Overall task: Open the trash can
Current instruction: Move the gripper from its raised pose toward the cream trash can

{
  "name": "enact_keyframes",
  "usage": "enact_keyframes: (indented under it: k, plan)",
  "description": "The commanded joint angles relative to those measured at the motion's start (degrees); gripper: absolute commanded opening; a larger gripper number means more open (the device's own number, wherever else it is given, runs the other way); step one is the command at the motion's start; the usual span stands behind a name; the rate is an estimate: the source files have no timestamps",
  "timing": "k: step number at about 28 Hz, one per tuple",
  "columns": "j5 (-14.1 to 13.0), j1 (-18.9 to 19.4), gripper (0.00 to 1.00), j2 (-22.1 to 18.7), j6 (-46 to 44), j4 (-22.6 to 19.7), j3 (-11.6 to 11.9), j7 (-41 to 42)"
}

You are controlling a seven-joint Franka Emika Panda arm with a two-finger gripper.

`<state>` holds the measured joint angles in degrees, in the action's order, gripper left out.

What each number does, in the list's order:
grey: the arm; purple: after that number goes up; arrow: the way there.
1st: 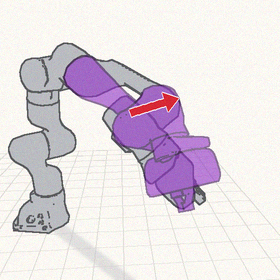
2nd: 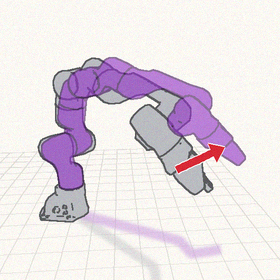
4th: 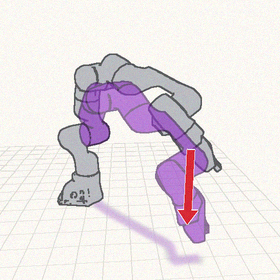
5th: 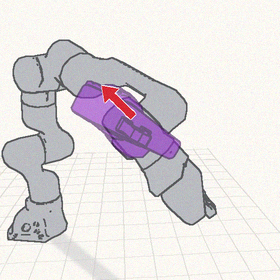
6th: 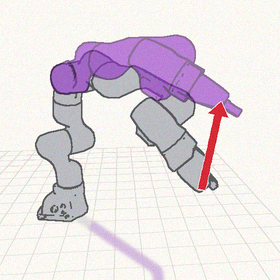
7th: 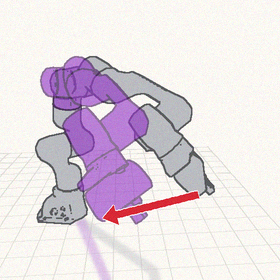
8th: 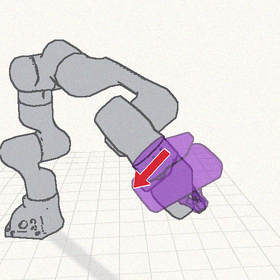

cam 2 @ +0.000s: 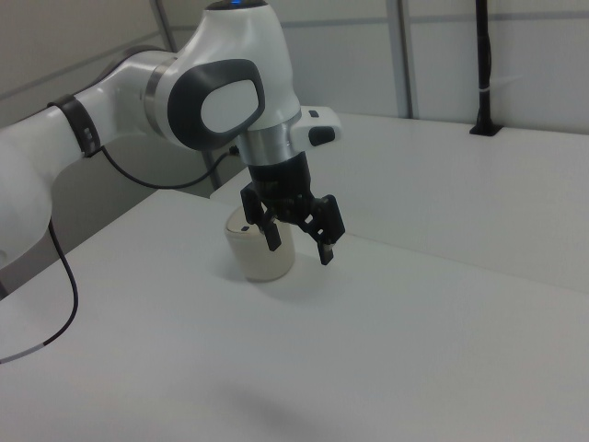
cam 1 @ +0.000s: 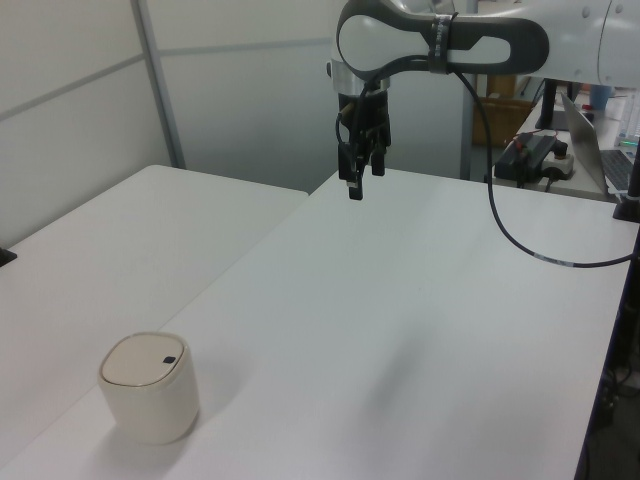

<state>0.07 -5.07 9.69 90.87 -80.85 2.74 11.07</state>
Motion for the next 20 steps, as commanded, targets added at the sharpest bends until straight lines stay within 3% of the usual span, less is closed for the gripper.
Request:
enact_keyframes:
  k: [1,4,5,6,10,11,13,20]
  plan:
    - [-0.77,0.06,1.00,-0.99,-1.66,-0.53,-0.02,1.33]
    - [-0.86,0.15,0.99,-0.90,-1.40,-0.88,-0.11,1.68]
    - [-0.78,0.15,0.92,-0.81,-1.40,-0.88,-0.11,1.68]
    - [-0.78,0.15,0.76,-0.81,-1.40,-0.88,-0.11,1.85]
    - [-0.95,0.15,0.36,-0.90,-1.57,-0.88,-0.11,2.12]
    - [-0.95,0.15,0.18,-0.81,-1.57,-0.88,-0.11,2.12]
    - [-0.95,0.15,0.00,-0.81,-1.57,-0.88,-0.11,1.94]
    - [-2.00,0.15,0.00,-0.73,-1.66,-0.88,-0.11,2.03]
